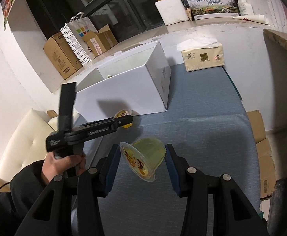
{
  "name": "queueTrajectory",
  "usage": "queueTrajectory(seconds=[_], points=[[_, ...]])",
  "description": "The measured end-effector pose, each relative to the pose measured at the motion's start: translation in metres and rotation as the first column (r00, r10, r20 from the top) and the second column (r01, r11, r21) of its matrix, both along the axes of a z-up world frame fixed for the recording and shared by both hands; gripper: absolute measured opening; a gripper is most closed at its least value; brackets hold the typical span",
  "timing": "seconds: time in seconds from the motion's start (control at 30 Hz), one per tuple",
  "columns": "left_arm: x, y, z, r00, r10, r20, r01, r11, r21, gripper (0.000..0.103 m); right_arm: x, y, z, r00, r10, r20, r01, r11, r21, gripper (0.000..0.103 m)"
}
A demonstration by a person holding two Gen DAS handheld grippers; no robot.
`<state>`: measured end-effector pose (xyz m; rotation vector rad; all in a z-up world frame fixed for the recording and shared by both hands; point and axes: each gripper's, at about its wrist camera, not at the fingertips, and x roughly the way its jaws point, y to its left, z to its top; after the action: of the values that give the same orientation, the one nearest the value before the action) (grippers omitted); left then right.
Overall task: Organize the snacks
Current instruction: 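Grasp a cartoon-label jelly cup with each tool, then drop both cartoon-label jelly cups into the white box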
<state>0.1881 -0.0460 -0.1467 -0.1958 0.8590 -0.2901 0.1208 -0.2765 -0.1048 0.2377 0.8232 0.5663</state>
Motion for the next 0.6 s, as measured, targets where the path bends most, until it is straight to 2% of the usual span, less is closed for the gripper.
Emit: queueTrajectory(seconds=[0.1, 0.23, 0.33, 0.43, 0.6], points=[[-0.024, 0.008, 0.017, 0.999, -0.014, 0.041, 0.015, 1.0, -0.025, 0.047, 0.0, 0.003, 0.0, 1.0, 0.01, 0.0, -0.01, 1.0, 0.004, 0.05], [-0.065, 0.018, 0.044, 0.993, -0.033, 0.11, 0.034, 0.999, -0.012, 0.047, 0.001, 0.012, 0.002, 1.0, 0.028, 0.005, -0.028, 1.0, 0.003, 0.05], [-0.094, 0.031, 0.055, 0.991, -0.038, 0.128, 0.039, 0.999, -0.008, 0.047, 0.002, 0.021, 0.0, 0.999, 0.05, -0.002, -0.05, 0.999, 0.01, 0.05], [-0.106, 0.047, 0.061, 0.992, -0.019, 0.129, 0.023, 0.999, -0.023, 0.047, 0.006, 0.037, 0.0, 0.997, 0.078, -0.004, -0.078, 0.997, 0.007, 0.05], [-0.111, 0.074, 0.079, 0.987, 0.017, 0.161, -0.011, 0.999, -0.037, 0.047, 0.017, 0.066, 0.022, 0.991, 0.123, 0.046, -0.124, 0.992, 0.001, 0.05]])
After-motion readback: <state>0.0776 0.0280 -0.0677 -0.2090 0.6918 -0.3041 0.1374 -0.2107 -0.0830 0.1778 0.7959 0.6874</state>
